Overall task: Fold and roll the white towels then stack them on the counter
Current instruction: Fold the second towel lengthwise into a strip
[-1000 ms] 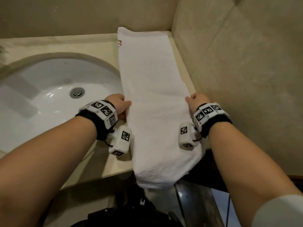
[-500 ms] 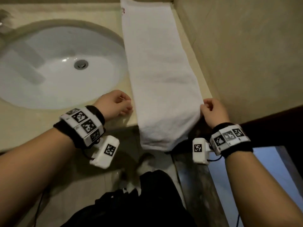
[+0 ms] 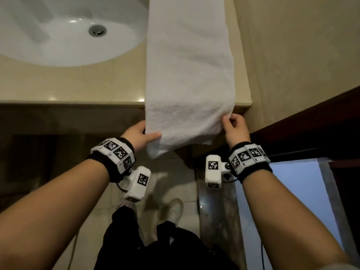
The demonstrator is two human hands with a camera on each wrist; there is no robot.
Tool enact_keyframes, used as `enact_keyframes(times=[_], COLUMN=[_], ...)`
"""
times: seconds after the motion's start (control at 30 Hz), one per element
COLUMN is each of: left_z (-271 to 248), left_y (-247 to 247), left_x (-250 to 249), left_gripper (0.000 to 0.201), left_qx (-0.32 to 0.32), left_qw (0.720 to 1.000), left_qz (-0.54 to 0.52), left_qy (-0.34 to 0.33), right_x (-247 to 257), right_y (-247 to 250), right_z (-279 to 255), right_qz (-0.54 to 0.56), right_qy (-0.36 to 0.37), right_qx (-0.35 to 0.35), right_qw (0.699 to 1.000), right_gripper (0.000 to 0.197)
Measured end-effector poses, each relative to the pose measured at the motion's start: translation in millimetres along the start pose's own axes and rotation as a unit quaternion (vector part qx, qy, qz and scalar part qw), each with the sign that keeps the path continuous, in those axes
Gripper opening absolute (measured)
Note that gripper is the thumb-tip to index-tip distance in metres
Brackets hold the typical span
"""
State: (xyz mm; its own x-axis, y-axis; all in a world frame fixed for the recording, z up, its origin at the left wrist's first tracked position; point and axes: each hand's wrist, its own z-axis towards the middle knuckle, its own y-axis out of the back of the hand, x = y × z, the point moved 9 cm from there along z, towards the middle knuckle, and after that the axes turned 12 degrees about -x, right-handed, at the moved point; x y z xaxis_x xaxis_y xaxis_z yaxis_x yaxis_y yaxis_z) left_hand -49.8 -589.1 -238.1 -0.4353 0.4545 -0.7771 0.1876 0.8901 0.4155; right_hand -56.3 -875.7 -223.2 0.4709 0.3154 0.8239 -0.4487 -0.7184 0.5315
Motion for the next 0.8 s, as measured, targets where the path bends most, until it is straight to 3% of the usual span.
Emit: enact_keyframes(times=[0.23, 0.4, 0.53, 0.63, 0.8], left_z=[-12, -15, -17, -14, 28], left_y=[13, 17, 37, 63, 117], left_x=[14, 12, -9, -51, -135], left_gripper=[0.038, 0.032, 0.019, 0.004, 0.004], left_qx=[-0.012, -0.022, 0.001, 0.017, -0.042], left_qw=[0.995, 0.984, 0.973, 0.959, 0.953], left_qz=[0.093, 0.178, 0.231, 0.272, 0.249], left_qy=[-0.014, 0.006, -0.008, -0.082, -0.168], right_x=[-10, 8, 59, 114, 197], right_y=[-4, 8, 23, 14, -27], right_z=[-2, -8, -19, -19, 21], right_qz=[0.038, 0.055, 0.011, -0.021, -0.027], right_qy=[0.001, -0.027, 0.077, 0.166, 0.230], right_qx=[0.010, -0.013, -0.022, 0.015, 0.045], right_qw=[0.999, 0.998, 0.997, 0.986, 0.972], right_gripper=[0.011, 0.025, 0.035, 0.026, 0.020])
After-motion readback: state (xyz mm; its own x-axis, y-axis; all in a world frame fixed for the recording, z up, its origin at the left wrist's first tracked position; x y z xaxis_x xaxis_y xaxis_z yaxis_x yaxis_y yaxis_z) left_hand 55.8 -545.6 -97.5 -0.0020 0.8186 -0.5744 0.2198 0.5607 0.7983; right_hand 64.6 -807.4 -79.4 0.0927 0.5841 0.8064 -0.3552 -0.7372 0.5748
